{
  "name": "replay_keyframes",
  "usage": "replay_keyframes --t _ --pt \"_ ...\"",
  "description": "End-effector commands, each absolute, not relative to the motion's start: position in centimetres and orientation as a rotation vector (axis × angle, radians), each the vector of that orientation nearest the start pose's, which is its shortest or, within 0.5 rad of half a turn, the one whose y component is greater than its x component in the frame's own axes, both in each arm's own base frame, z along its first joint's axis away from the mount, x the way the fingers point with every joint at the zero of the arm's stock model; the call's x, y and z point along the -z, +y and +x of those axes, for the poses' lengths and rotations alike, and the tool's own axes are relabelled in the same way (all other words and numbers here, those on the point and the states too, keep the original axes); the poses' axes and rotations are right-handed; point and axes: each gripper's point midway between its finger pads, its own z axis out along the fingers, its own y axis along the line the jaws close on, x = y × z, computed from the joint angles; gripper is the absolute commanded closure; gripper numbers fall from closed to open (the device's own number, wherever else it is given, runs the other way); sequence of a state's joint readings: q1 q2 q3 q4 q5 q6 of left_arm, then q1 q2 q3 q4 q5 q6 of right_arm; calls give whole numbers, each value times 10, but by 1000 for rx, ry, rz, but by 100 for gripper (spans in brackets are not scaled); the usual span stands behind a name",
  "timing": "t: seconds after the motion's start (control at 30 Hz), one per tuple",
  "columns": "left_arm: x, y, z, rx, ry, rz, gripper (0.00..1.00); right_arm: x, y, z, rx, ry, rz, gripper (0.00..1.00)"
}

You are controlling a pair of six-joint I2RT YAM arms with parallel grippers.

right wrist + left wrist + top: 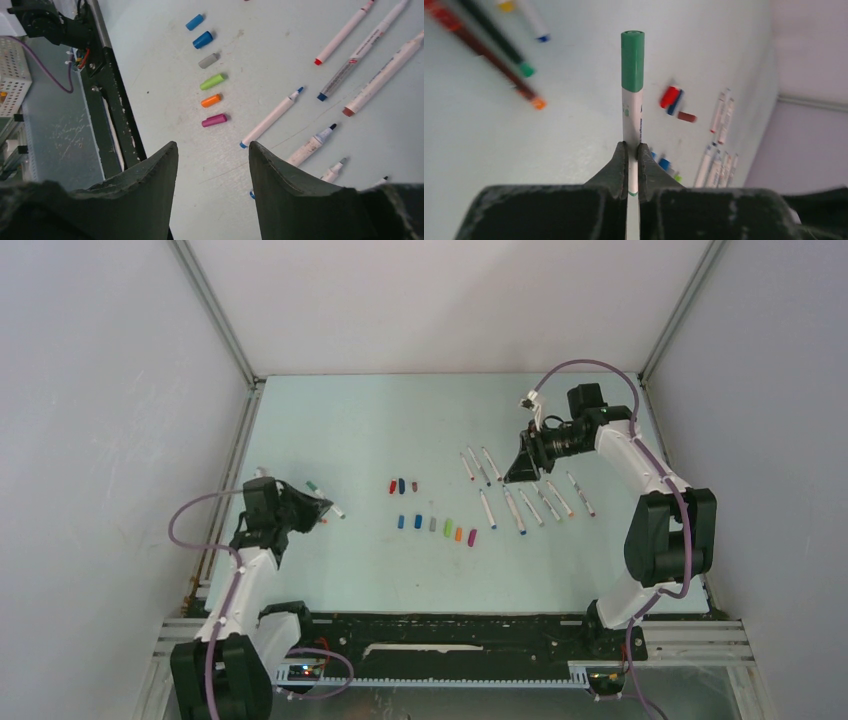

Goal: Open the pen caps
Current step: Pick up the pen from the center of the board.

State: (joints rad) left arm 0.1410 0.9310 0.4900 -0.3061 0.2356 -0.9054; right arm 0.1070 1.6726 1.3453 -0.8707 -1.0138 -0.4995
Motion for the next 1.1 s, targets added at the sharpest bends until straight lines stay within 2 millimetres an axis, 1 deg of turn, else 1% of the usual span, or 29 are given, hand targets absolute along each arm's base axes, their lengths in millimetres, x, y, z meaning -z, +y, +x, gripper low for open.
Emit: replay_keyframes --t 0.0,0.07,0.13,0.23,0.33,0.37,0.47,0.57,0.63,0.73,0.77,0.87,0.93,1.07 --pt "-157 -74 300 938 1926 -639 100 -193 194 300 -1283 2033 -1025 43" --pt "-175 -91 303 1021 1858 -524 100 -200 207 290 -1342 1983 -1068 43" --pt "-198 -112 305 1091 1790 -391 100 -211 221 278 -1421 1910 -1100 43" --pt "-230 -151 301 1185 1706 -192 100 -225 241 268 -1491 1838 -1131 42" --pt "-257 -186 298 1254 1634 -38 100 -236 253 272 -1522 1826 -1083 38" --pt "-272 -199 296 1280 1595 17 100 -243 255 274 -1555 1838 -1035 37" --pt "-292 -226 294 1313 1551 132 100 -266 254 287 -1554 1785 -971 33" --pt "-304 -247 296 1317 1525 195 100 -294 248 299 -1601 1739 -896 31" --pt "-315 -259 295 1349 1487 217 100 -308 248 306 -1625 1703 -865 30" --pt "-326 -279 289 1389 1449 270 100 -323 249 308 -1682 1681 -793 30" --pt "-326 -285 288 1395 1449 282 100 -329 249 308 -1698 1660 -776 29" --pt "-331 -299 283 1407 1438 304 100 -351 251 304 -1769 1622 -710 27" --pt "-335 -303 281 1408 1425 304 100 -357 253 302 -1808 1602 -702 27" --pt "-340 -311 277 1414 1411 304 100 -351 262 297 -1843 1610 -719 27"
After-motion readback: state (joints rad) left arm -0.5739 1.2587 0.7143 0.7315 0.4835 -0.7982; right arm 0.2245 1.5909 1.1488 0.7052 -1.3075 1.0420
